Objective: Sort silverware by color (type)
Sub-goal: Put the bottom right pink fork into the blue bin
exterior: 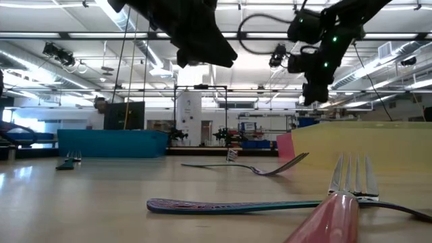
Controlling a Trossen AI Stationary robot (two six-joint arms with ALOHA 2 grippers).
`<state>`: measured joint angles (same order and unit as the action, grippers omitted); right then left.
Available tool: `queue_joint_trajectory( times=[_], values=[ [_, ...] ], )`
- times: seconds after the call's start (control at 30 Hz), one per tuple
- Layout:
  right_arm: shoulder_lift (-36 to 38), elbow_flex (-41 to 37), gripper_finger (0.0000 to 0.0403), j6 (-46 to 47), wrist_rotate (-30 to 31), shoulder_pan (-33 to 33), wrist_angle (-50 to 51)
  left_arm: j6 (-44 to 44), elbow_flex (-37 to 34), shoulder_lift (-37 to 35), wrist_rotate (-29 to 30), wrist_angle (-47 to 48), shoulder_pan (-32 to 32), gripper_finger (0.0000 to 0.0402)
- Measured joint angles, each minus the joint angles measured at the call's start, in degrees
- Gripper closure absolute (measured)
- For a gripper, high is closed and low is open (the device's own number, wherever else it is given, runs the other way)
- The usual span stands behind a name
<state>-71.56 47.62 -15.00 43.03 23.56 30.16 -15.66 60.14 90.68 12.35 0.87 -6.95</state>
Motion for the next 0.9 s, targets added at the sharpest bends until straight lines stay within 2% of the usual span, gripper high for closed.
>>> queue_joint_trajectory(
  times=[0.33, 0.63, 0.77, 0.9],
  values=[
    [8.05, -0.01, 0.0296, 10.38, -1.11, -6.52, 2.05, -9.58, 0.01, 6.54, 0.00, -7.24, -5.92, 0.0292],
    [10.57, 0.00, 0.0296, 17.92, -6.56, -9.65, 4.81, -16.64, 0.04, 10.28, 0.01, -13.27, -9.94, 0.0292],
    [10.55, 0.00, 0.0296, 23.62, -14.04, -10.57, 5.65, -16.72, 0.03, 10.55, 0.03, -13.17, -11.26, 0.0292],
    [10.46, -0.02, 0.0296, 29.97, -28.64, -12.08, 6.55, -15.45, 0.02, 10.55, -0.02, -12.33, -12.10, 0.0292]
  ],
)
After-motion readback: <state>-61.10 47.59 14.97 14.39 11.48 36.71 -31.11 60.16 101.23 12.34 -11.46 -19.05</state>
